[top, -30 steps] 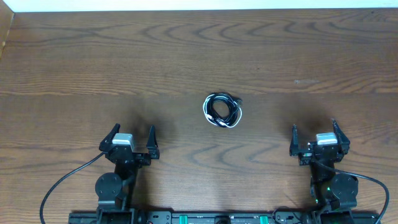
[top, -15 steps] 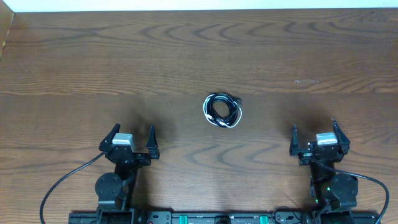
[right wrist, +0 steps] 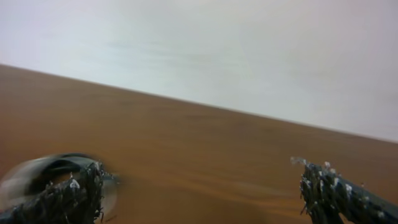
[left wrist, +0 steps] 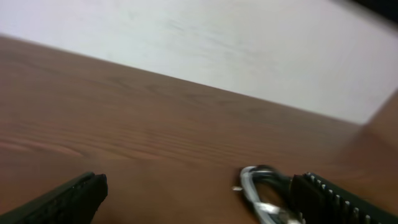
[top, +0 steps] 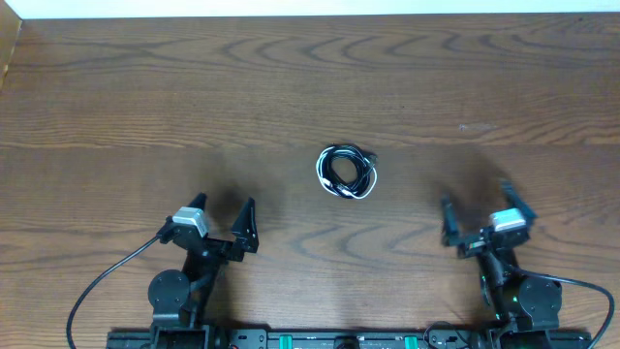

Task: Untangle cables
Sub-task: 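Move the right gripper down onto the cable bundle center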

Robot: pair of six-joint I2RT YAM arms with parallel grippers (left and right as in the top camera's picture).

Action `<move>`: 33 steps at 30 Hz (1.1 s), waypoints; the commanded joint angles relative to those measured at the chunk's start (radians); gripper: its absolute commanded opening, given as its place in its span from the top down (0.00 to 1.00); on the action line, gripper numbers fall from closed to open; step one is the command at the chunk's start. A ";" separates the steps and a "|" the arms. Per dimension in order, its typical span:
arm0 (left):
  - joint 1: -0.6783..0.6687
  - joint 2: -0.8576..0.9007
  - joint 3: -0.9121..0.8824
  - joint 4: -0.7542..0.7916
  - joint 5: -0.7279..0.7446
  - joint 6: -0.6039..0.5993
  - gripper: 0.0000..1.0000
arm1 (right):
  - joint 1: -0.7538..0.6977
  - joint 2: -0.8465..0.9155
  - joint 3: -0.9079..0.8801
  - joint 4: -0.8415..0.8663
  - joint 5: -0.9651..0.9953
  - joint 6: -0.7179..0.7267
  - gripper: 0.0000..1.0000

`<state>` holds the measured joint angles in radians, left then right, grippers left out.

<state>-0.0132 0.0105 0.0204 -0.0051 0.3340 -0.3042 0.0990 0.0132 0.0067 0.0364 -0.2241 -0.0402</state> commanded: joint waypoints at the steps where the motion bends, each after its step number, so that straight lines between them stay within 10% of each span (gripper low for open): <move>1: 0.005 -0.005 -0.016 -0.035 0.112 -0.173 0.00 | -0.006 -0.006 -0.001 0.058 -0.377 0.174 0.01; 10: 0.006 -0.005 0.014 0.011 0.108 -0.158 0.00 | -0.009 -0.005 0.070 0.344 -0.394 0.211 0.01; 19: 0.006 0.116 0.298 -0.058 0.108 0.039 0.00 | -0.045 0.148 0.430 -0.067 -0.380 0.060 0.01; 33: 0.005 0.975 1.093 -0.856 0.266 0.098 0.00 | -0.046 0.833 0.983 -0.749 -0.570 -0.064 0.01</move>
<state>-0.0128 0.8757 1.0023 -0.8066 0.5007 -0.2379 0.0563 0.7708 0.9176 -0.6701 -0.7063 -0.0681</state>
